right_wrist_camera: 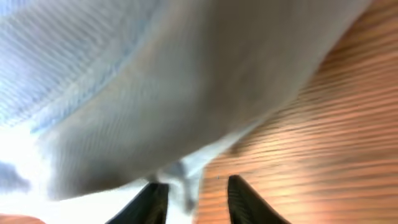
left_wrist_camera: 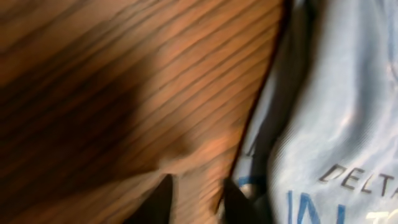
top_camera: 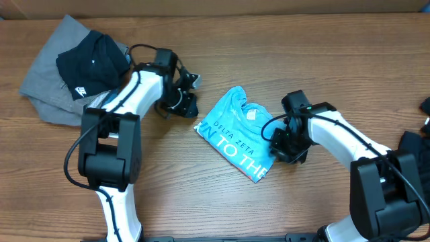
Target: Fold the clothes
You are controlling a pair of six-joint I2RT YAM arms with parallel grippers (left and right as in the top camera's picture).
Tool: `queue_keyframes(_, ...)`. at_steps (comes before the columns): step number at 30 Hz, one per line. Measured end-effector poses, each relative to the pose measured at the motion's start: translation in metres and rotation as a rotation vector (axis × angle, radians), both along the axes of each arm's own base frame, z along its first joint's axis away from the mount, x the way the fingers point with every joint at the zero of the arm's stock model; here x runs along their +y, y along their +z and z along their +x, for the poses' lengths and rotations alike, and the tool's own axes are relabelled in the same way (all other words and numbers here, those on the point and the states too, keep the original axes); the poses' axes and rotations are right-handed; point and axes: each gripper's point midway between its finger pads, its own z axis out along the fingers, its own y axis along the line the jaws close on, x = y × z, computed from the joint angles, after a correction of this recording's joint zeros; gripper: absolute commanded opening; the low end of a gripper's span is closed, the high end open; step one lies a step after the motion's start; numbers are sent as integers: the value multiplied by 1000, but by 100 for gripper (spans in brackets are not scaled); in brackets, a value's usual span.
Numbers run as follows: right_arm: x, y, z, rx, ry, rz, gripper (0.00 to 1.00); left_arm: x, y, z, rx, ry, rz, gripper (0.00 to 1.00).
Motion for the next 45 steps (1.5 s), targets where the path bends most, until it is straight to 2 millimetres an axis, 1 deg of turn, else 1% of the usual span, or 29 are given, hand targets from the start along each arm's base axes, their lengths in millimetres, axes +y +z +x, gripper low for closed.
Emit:
queue_keyframes(2,-9,5,2,-1,23,-35,37,4,2,-4,32,20,-22,50)
queue_keyframes(4,-16,13,6,-5,40,-52,37,3,8,-3,44,29,-65,59)
queue_keyframes(6,-15,25,20,-52,69,-32,39,-4,15,-1,42,26,-121,63)
queue_keyframes(9,-1,48,39,-146,111,50,40,-16,23,0,37,14,-188,65)
queue_keyframes(11,12,67,52,-227,132,126,35,-23,25,2,21,0,-204,66)
queue_keyframes(12,18,76,56,-253,139,162,34,-26,26,4,8,-8,-209,66)
queue_keyframes(15,27,85,56,-261,132,220,34,-36,28,13,-49,-34,-219,65)
queue_keyframes(19,35,87,51,-242,134,252,35,-52,27,24,-138,-79,-184,68)
queue_keyframes(23,51,87,43,-231,170,266,35,-66,20,18,-160,-125,-104,75)
queue_keyframes(26,67,85,39,-225,192,270,34,-73,14,8,-155,-160,-38,79)
queue_keyframes(27,73,83,38,-222,197,268,31,-74,12,5,-150,-167,-22,81)
queue_keyframes(29,82,76,36,-205,194,259,27,-76,10,1,-142,-177,-5,84)
queue_keyframes(31,86,63,30,-163,177,247,26,-76,10,-1,-132,-176,-1,87)
queue_keyframes(33,85,48,26,-115,148,226,26,-74,9,-3,-119,-165,0,88)
queue_keyframes(35,80,26,19,-40,107,194,27,-74,10,-4,-105,-155,-7,88)
queue_keyframes(36,76,11,11,17,81,174,28,-74,10,-5,-100,-154,-15,88)
queue_keyframes(38,72,0,6,60,61,159,31,-75,11,-7,-89,-151,-27,88)
queue_keyframes(39,71,-5,3,86,44,164,31,-76,11,-7,-84,-148,-32,88)
queue_keyframes(43,72,-5,6,103,6,197,31,-80,13,-11,-65,-148,-64,87)
queue_keyframes(45,72,-5,6,111,-7,209,31,-82,14,-15,-45,-144,-73,85)
